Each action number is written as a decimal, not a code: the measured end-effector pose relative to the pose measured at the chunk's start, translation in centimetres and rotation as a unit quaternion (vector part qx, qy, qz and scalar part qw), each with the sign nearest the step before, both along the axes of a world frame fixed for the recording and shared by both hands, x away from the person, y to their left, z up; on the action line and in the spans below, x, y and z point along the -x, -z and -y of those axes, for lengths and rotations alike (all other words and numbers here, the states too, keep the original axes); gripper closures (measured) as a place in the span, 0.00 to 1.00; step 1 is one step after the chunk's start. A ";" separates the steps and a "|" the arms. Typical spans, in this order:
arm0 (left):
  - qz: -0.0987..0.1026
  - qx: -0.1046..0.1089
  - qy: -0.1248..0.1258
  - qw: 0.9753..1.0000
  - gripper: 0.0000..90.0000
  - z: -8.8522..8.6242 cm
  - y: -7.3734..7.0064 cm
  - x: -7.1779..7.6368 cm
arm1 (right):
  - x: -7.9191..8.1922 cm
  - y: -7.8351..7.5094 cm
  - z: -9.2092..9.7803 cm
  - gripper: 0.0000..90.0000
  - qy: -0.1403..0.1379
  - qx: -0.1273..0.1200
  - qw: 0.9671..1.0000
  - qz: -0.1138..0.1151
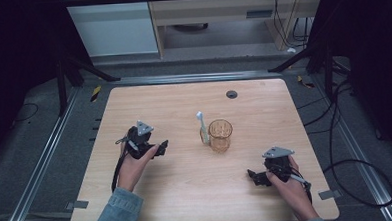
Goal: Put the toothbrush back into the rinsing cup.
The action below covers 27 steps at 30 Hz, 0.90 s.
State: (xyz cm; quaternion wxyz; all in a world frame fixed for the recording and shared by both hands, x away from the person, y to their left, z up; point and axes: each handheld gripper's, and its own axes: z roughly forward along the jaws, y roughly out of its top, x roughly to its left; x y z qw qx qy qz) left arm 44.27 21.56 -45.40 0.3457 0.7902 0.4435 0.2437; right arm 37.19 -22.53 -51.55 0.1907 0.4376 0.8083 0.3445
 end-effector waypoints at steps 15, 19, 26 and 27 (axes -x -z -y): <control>-0.020 -0.016 -0.045 0.999 0.08 -4.7 1.4 -0.9 | 0.0 0.0 0.0 0.00 0.000 0.000 1.000 0.000; -0.028 -0.013 -0.058 0.998 0.08 -6.0 1.8 -1.0 | 0.0 0.0 0.0 0.00 0.000 0.000 1.000 0.000; -0.031 -0.028 -0.080 0.996 0.08 -7.4 2.5 -1.4 | 0.0 0.0 0.0 0.00 0.000 0.000 1.000 0.000; -0.031 -0.031 -0.083 0.996 0.08 -7.5 2.7 -1.4 | 0.0 0.0 0.0 0.00 0.000 0.000 1.000 0.000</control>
